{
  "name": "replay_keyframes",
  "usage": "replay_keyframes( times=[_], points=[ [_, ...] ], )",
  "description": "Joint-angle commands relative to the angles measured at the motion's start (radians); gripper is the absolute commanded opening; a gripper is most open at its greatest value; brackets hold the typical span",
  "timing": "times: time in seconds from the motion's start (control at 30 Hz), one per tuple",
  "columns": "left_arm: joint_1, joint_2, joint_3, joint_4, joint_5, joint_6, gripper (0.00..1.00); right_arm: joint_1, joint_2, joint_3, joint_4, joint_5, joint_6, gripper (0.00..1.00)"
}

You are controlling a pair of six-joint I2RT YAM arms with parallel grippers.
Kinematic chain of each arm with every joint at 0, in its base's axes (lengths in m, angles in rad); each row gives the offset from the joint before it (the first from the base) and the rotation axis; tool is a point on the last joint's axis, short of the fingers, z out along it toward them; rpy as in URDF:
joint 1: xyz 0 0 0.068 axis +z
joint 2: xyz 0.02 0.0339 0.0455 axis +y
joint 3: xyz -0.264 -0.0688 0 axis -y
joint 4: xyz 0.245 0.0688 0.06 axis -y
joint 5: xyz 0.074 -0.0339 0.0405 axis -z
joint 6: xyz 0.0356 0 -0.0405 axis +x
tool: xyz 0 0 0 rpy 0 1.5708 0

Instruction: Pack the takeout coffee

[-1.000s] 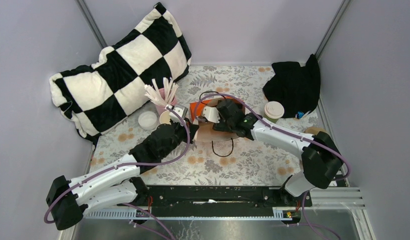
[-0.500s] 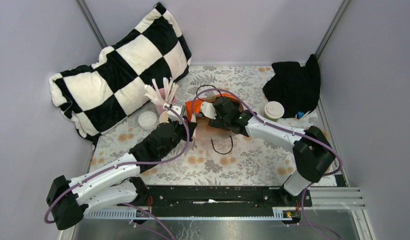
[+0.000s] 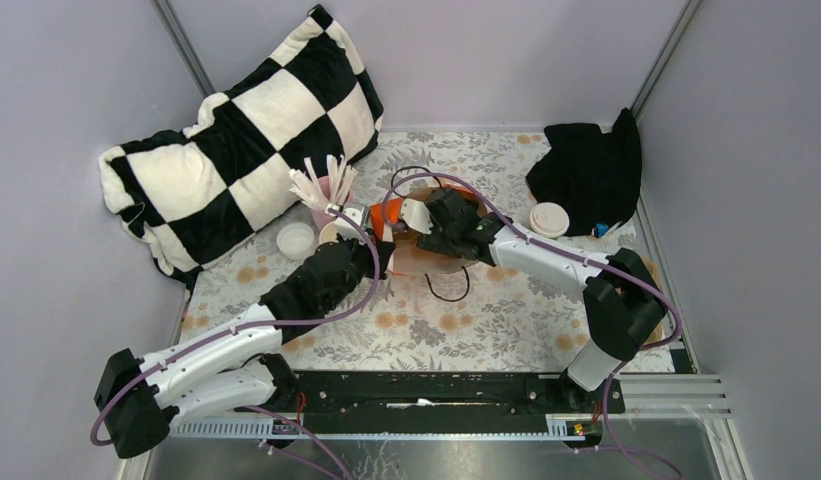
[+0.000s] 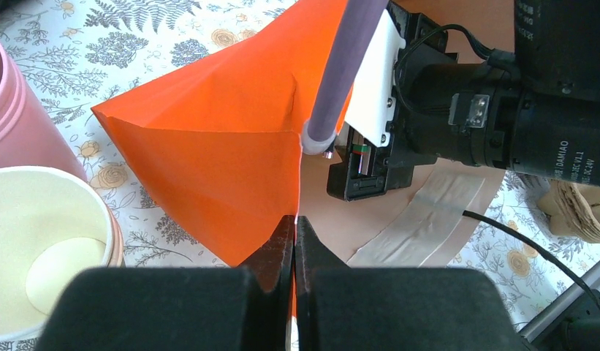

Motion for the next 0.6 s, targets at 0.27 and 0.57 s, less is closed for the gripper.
replay_keyframes(
  times=[0.27, 0.57],
  points=[
    [-0.015, 0.078, 0.118, -0.172, -0.151, -0.069, 0.0, -0.026, -0.158, 0.017, -0.177, -0.101, 0.13, 1.0],
    [-0.015, 0.223, 0.325, -0.365, -0.244, -0.165, 0.0, 0.031, -0.225, 0.126, -0.454, -0.13, 0.234, 1.0]
  ],
)
